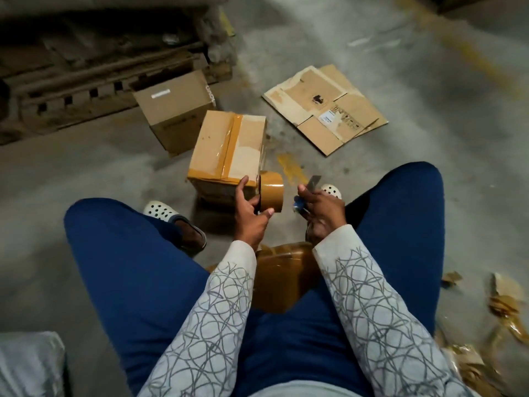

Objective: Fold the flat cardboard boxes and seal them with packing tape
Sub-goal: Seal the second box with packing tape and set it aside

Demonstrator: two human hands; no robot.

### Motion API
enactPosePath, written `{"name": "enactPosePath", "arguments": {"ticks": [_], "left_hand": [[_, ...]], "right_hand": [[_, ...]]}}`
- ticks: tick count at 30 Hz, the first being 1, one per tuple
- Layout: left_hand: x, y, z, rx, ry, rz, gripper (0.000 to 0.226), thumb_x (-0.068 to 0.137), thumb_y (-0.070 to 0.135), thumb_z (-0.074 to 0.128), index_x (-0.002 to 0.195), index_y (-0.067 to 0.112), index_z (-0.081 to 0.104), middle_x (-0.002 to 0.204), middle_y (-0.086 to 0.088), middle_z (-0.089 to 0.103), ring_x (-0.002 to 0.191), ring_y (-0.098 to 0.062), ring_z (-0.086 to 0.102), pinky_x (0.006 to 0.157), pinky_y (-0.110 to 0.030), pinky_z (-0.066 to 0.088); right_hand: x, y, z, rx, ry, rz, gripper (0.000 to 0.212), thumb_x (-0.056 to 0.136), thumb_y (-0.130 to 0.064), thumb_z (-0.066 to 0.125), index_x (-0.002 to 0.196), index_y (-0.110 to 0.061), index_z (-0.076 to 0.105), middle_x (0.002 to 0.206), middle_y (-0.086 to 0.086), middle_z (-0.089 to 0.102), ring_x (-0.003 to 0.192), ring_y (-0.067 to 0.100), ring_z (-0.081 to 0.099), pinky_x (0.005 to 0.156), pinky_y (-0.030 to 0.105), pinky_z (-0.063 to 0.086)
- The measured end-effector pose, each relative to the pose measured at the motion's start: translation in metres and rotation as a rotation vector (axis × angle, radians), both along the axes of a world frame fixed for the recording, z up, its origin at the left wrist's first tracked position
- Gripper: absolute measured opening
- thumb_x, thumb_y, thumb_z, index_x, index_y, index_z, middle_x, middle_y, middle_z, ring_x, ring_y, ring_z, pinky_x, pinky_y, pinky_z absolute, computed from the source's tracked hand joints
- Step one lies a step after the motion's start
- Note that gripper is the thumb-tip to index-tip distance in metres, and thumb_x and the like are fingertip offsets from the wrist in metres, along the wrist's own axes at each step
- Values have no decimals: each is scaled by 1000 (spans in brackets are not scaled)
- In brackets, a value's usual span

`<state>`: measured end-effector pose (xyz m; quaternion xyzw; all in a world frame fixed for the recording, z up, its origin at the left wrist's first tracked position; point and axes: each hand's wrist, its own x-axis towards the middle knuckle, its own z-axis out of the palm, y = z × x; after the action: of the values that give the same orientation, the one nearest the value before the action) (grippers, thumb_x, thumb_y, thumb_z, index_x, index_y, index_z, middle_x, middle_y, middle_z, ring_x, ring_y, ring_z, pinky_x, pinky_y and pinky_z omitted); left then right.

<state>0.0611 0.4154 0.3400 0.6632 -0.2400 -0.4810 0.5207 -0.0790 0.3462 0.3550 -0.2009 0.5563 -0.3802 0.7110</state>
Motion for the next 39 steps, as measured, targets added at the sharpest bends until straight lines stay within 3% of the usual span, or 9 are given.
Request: {"name": "enactPosePath", "arguments": {"ticks": [4, 10, 16, 19, 22, 25, 29, 34, 39], "left_hand": [[6, 2, 1, -28, -51, 26, 92, 81, -13, 68, 147, 40, 31, 126, -11, 66, 116, -18, 64, 105, -53, 47], [10, -2, -6, -55, -108, -19, 89, 81, -11, 70, 145, 40, 33, 112, 1, 71, 112, -10, 65, 104, -46, 49], [1, -5, -15, -40, -229, -72, 101, 77, -7, 76, 147, 45, 25, 113, -3, 70, 109, -13, 66, 99, -44, 53], [11, -9, -14, -35, -301, -90, 101, 73, 7, 85, 151, 35, 26, 124, -1, 53, 105, -10, 59, 85, -26, 53], [24, -13, -8, -19, 27, -13, 78, 81, 15, 79, 148, 24, 40, 134, -5, 48, 109, -8, 57, 77, -17, 50], [30, -13, -10, 56, 171, 8, 61, 89, 19, 71, 145, 11, 47, 132, -6, 59, 108, -11, 62, 82, -20, 52], [28, -9, -21, 88, 38, 4, 33, 85, 20, 77, 115, 6, 73, 103, -7, 75, 99, -15, 69, 77, -19, 54], [27, -6, -28, 163, -161, 67, 12, 83, 16, 79, 95, 15, 79, 90, 0, 77, 94, -16, 72, 88, -32, 57], [26, -5, -15, 131, -392, 57, 7, 89, 13, 72, 93, 16, 77, 82, 8, 70, 80, -7, 66, 66, -9, 47]], "right_hand": [[11, 10, 4, 23, -174, 24, 16, 97, -24, 63, 102, -10, 68, 75, -1, 63, 68, 10, 60, 74, 28, 54], [32, 13, -6, 13, -92, 64, 27, 100, -34, 58, 106, -10, 67, 82, 0, 62, 60, 7, 40, 56, 21, 33], [27, 16, -9, -34, 4, 187, 10, 87, -6, 73, 86, -15, 69, 73, -2, 69, 67, 11, 58, 57, 21, 40], [25, 12, -20, -132, 292, 209, 11, 82, -12, 80, 82, -20, 71, 76, -2, 74, 77, 16, 69, 68, 28, 54], [20, 8, -27, -272, 571, 379, 14, 78, -24, 83, 88, -29, 74, 91, -3, 77, 92, 19, 71, 88, 45, 57], [18, 4, -24, -293, 577, 504, 20, 79, -23, 80, 99, -22, 76, 97, -1, 76, 97, 19, 70, 93, 50, 55], [16, 6, -18, -319, 648, 625, 23, 84, -27, 75, 107, -21, 74, 102, 1, 74, 100, 20, 68, 93, 46, 55], [13, 8, -16, -389, 701, 629, 15, 88, -29, 73, 102, -22, 75, 97, -1, 74, 92, 16, 69, 81, 35, 58], [16, 12, -13, -391, 724, 691, 32, 84, -51, 74, 94, -20, 75, 86, -4, 73, 82, 10, 67, 72, 27, 51]]}}
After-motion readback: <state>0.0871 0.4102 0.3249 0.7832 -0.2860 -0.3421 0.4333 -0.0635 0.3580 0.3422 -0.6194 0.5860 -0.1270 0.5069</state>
